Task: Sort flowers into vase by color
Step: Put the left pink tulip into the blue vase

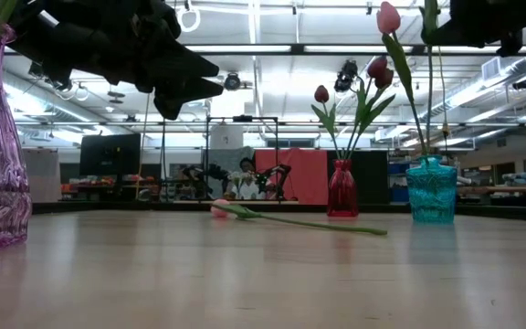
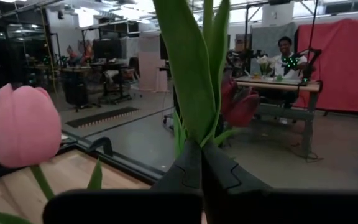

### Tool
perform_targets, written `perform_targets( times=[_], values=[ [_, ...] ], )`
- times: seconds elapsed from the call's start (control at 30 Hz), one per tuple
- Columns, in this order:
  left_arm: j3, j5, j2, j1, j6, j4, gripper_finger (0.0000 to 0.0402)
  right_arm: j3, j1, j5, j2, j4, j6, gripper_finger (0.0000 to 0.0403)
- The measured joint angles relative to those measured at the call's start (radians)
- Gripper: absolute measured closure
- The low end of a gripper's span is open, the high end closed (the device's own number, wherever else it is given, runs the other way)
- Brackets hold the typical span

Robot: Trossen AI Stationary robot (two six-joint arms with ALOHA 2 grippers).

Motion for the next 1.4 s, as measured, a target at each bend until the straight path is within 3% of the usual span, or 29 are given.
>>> perform_targets(
  times=[0.23, 0.5, 0.7, 0.87, 1.1, 1.4],
  values=[
    [0.000, -0.001, 0.000, 0.000, 0.000, 0.000, 0.0209, -0.017, -0.046, -0.045, 0.023, -0.001, 0.019, 0.0403],
    [0.000, -0.001, 0.000, 0.000, 0.000, -0.006, 0.0209, -0.111, -0.049, -0.057, 0.052, -0.003, 0.151, 0.0396],
    [0.000, -0.001, 0.001, 0.000, -0.003, -0.009, 0.0209, -0.138, -0.035, -0.195, 0.054, -0.034, 0.244, 0.0350],
    [0.001, -0.001, 0.001, 0.000, -0.023, -0.007, 0.0209, -0.138, -0.009, -0.240, 0.054, -0.085, 0.287, 0.0302],
    [0.001, -0.001, 0.001, -0.001, -0.027, -0.030, 0.0209, -0.035, 0.026, -0.281, 0.062, -0.468, 0.557, 0.0257],
    [0.001, 0.028, 0.001, -0.001, -0.031, -0.039, 0.0209, 0.185, 0.037, -0.392, 0.165, -0.915, 0.848, 0.0255]
  ],
)
